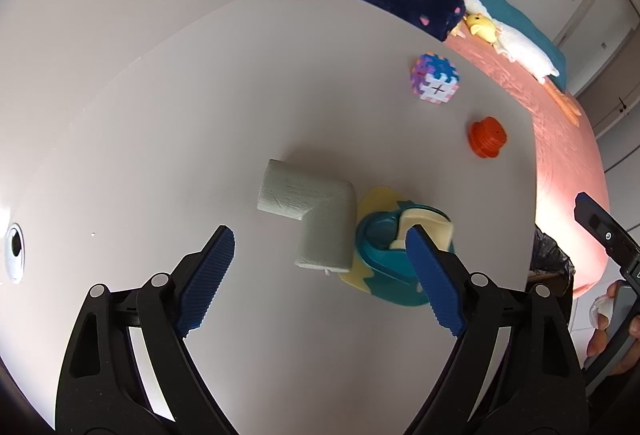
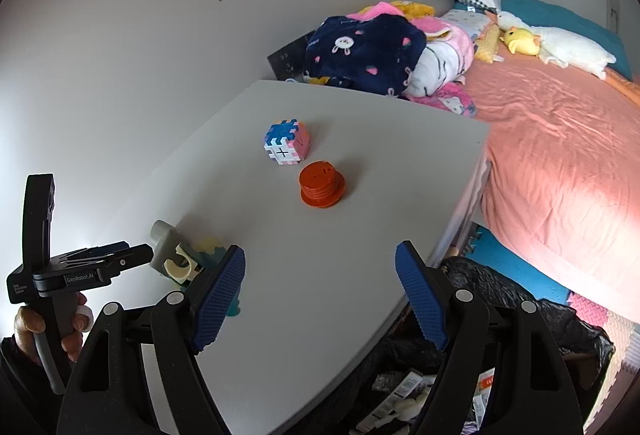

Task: Collect trash
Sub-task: 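Grasp the grey cup with the left tool while the right tool grasps the red cap, then lift the grey cup and red cap and carry them toward the trash bag, then open both tools over the trash bag to drop the cup and cap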

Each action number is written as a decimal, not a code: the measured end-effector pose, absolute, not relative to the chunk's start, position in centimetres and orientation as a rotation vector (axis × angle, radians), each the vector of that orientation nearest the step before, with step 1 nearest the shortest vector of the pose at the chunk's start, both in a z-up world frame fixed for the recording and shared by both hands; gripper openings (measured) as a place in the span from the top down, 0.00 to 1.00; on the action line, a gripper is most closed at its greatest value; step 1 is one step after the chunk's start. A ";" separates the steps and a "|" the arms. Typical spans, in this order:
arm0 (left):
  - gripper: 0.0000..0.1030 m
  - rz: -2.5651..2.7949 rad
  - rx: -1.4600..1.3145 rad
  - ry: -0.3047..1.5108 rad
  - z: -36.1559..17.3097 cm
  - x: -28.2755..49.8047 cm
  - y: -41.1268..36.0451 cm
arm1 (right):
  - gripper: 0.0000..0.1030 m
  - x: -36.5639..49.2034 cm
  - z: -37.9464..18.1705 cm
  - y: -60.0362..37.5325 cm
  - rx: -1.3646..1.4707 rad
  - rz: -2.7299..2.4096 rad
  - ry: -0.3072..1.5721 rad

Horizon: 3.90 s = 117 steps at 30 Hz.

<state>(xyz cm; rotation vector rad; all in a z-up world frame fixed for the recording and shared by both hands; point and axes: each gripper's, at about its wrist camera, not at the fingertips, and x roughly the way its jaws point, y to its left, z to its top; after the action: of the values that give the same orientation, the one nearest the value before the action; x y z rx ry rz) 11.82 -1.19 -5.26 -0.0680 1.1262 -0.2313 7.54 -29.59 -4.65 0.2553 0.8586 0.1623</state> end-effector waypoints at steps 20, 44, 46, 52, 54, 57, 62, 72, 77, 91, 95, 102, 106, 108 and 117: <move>0.40 -0.256 -0.113 1.157 -8.4 15.4 -0.6 | 0.24 13.9 -7.1 -27.6 0.230 0.196 0.911; 0.66 -0.275 -0.229 1.088 -7.4 15.9 0.9 | 0.55 17.9 -9.8 -26.1 0.126 0.160 0.954; 0.66 -0.285 -0.234 1.085 -7.2 15.7 0.9 | 0.55 17.6 -9.7 -26.2 0.131 0.162 0.954; 0.66 -0.292 -0.223 1.071 -6.5 15.8 0.2 | 0.55 16.6 -8.8 -26.4 0.140 0.167 0.945; 0.66 -0.296 -0.219 1.066 -6.2 15.7 -0.1 | 0.55 16.3 -8.5 -26.5 0.143 0.167 0.941; 0.66 -0.294 -0.207 1.055 -5.6 15.4 -0.4 | 0.55 15.5 -7.7 -26.8 0.154 0.173 0.928; 0.66 -0.318 -0.187 1.033 -4.4 14.6 -1.3 | 0.55 14.1 -6.4 -27.2 0.161 0.173 0.902; 0.66 -0.383 -0.128 1.017 -3.0 13.1 -4.1 | 0.55 10.6 -4.1 -28.0 0.166 0.157 0.858; 0.66 -0.427 -0.097 1.011 -2.4 12.1 -5.8 | 0.55 8.6 -3.3 -28.5 0.170 0.144 0.845; 0.66 -0.530 -0.022 0.999 -1.1 8.9 -10.3 | 0.55 2.6 -1.4 -31.0 0.205 0.088 0.798; 0.66 -0.559 -0.007 0.995 -0.9 8.0 -11.5 | 0.55 0.9 -1.1 -31.8 0.211 0.071 0.787; 0.66 -0.610 0.016 0.993 -0.6 6.4 -14.0 | 0.55 -1.7 -0.5 -33.4 0.218 0.037 0.776; 0.66 -0.638 0.037 0.990 -0.4 5.4 -15.6 | 0.55 -3.3 -0.2 -34.5 0.226 0.017 0.768; 0.66 -0.650 0.046 0.990 -0.3 5.1 -16.4 | 0.55 -4.0 -0.1 -35.1 0.234 0.008 0.764; 0.66 -0.699 0.090 0.983 0.4 3.4 -20.0 | 0.55 -6.7 0.2 -38.0 0.266 -0.029 0.745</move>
<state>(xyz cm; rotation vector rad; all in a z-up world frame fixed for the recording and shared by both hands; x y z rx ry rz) 3.41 -20.03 0.41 0.0896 0.9833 -0.6991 -6.66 -38.00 0.15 0.2663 0.7453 -0.0289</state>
